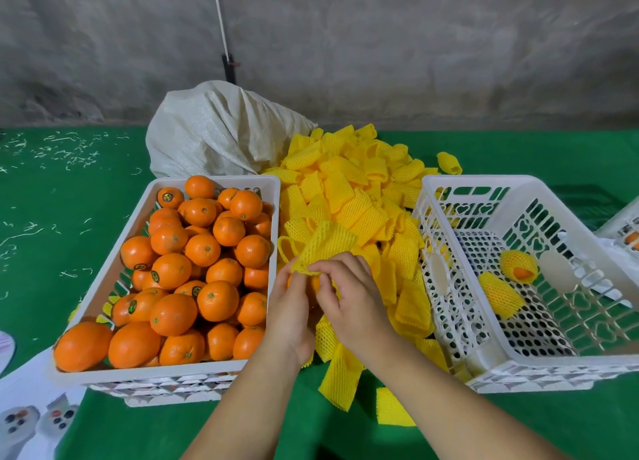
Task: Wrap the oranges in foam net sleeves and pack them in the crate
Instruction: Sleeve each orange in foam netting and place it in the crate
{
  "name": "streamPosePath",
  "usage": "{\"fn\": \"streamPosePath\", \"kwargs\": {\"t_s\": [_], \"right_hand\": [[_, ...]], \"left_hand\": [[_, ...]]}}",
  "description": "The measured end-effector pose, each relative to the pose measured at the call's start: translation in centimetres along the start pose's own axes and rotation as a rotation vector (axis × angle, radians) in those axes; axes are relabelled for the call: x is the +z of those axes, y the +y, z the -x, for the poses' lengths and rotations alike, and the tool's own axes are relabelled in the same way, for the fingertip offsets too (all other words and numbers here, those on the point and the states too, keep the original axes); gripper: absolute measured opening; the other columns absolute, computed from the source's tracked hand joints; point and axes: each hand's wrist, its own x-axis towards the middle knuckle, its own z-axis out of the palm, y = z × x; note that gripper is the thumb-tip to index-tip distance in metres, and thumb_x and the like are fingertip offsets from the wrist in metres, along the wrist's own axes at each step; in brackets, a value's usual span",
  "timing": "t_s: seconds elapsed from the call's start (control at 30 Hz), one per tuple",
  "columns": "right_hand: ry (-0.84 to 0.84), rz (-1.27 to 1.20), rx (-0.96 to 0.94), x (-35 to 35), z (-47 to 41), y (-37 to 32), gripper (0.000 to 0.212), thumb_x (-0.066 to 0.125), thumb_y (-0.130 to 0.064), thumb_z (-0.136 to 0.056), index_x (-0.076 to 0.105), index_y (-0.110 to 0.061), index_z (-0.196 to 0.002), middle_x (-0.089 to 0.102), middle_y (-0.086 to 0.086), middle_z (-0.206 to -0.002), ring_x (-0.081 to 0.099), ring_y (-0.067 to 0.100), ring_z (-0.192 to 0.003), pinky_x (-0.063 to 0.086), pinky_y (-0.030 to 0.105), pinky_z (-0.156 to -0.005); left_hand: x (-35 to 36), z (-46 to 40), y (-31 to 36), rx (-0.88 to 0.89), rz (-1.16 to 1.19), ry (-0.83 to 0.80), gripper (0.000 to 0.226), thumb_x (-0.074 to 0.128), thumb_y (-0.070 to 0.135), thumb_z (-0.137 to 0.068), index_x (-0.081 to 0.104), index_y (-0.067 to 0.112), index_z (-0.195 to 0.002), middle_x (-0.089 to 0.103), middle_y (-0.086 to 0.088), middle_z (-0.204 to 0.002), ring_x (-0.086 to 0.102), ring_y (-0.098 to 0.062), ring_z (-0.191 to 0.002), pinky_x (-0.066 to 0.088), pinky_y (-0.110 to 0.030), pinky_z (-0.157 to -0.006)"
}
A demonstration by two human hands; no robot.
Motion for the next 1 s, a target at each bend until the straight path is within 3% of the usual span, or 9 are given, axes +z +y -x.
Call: {"fn": "streamPosePath", "kwargs": {"t_s": [0.1, 0.23, 0.37, 0.47, 0.57, 0.7, 0.8, 0.9, 1.0], "right_hand": [[-0.101, 0.085, -0.128, -0.1, 0.6, 0.1, 0.025, 0.059, -0.01, -0.097, 0.071, -0.011, -0.119, 0.064, 0.005, -0.106, 0.057, 0.025, -0.098, 0.051, 0.036, -0.082], [-0.137, 0.097, -0.184, -0.3, 0.9, 0.3, 0.024, 0.055, -0.014, -0.099, 0.066, -0.012, -0.12, 0.062, 0.003, -0.109, 0.058, 0.023, -0.098, 0.052, 0.036, -0.083], [-0.181, -0.075, 0.012, -0.4, 0.5, 0.7, 0.034, 0.062, -0.031, -0.094, 0.055, -0.019, -0.125, 0.043, -0.016, -0.101, 0.05, 0.003, -0.086, 0.053, 0.031, -0.07], [-0.298, -0.141, 0.155, -1.0, -0.5, 1.7, 0.054, 0.071, -0.045, -0.087, 0.047, -0.029, -0.133, 0.038, -0.023, -0.09, 0.047, -0.003, -0.081, 0.049, 0.022, -0.069], [-0.423, -0.107, 0.188, -1.6, -1.2, 2.3, 0.06, 0.08, -0.044, -0.083, 0.043, -0.033, -0.13, 0.036, -0.026, -0.098, 0.045, 0.0, -0.09, 0.053, 0.038, -0.082], [-0.452, -0.061, 0.132, -2.3, -1.7, 1.9, 0.064, 0.081, -0.046, -0.076, 0.04, -0.037, -0.124, 0.028, -0.012, -0.126, 0.045, 0.013, -0.114, 0.054, 0.043, -0.085], [-0.481, -0.052, 0.067, -2.8, -2.3, 1.4, 0.066, 0.081, -0.038, -0.077, 0.038, -0.036, -0.127, 0.026, -0.01, -0.135, 0.041, 0.017, -0.126, 0.055, 0.043, -0.087], [-0.507, -0.021, 0.072, -3.5, -2.9, 1.3, 0.069, 0.083, -0.038, -0.077, 0.038, -0.035, -0.13, 0.024, -0.008, -0.141, 0.032, 0.019, -0.138, 0.051, 0.045, -0.097], [-0.388, 0.095, 0.031, -4.0, -2.9, 1.1, 0.069, 0.08, -0.052, -0.072, 0.043, -0.034, -0.127, 0.024, -0.007, -0.142, 0.03, 0.02, -0.135, 0.049, 0.039, -0.093]], "left_hand": [[0.4, -0.3, 0.3, -0.076, 0.222, 0.095, 0.016, 0.043, 0.017, -0.106, 0.053, 0.019, -0.119, 0.056, -0.012, -0.098, 0.063, -0.022, -0.092, 0.059, -0.033, -0.073], [0.6, 0.5, 1.1, -0.16, 0.383, 0.076, 0.02, 0.042, 0.02, -0.107, 0.057, 0.015, -0.119, 0.055, -0.015, -0.101, 0.06, -0.027, -0.099, 0.052, -0.04, -0.093], [1.2, 2.1, 1.0, -0.237, 0.334, 0.022, 0.034, 0.028, 0.013, -0.108, 0.057, 0.008, -0.092, 0.057, -0.012, -0.086, 0.062, -0.023, -0.076, 0.051, -0.035, -0.076], [1.5, 2.3, 1.7, -0.184, 0.361, -0.039, 0.034, 0.022, 0.007, -0.106, 0.056, 0.003, -0.107, 0.049, -0.018, -0.098, 0.053, -0.031, -0.099, 0.042, -0.041, -0.099], [1.3, 2.0, 1.8, -0.196, 0.334, -0.066, 0.041, 0.026, 0.017, -0.112, 0.056, -0.003, -0.131, 0.058, -0.028, -0.126, 0.054, -0.035, -0.127, 0.032, -0.048, -0.125], [1.4, 2.2, 2.3, -0.217, 0.281, -0.032, 0.047, 0.03, 0.022, -0.114, 0.057, -0.001, -0.144, 0.061, -0.026, -0.144, 0.056, -0.036, -0.138, 0.036, -0.052, -0.123], [1.5, 2.5, 2.8, -0.225, 0.241, -0.044, 0.047, 0.029, 0.025, -0.115, 0.056, 0.003, -0.147, 0.053, -0.027, -0.151, 0.053, -0.032, -0.136, 0.028, -0.051, -0.128], [1.6, 3.3, 3.4, -0.229, 0.221, -0.127, 0.05, 0.025, 0.029, -0.115, 0.056, 0.007, -0.147, 0.06, -0.022, -0.146, 0.052, -0.033, -0.142, 0.029, -0.053, -0.127], [1.5, 3.3, 3.6, -0.247, 0.228, -0.169, 0.049, 0.027, 0.029, -0.114, 0.055, 0.007, -0.147, 0.065, -0.017, -0.142, 0.055, -0.033, -0.139, 0.035, -0.052, -0.123]]}}
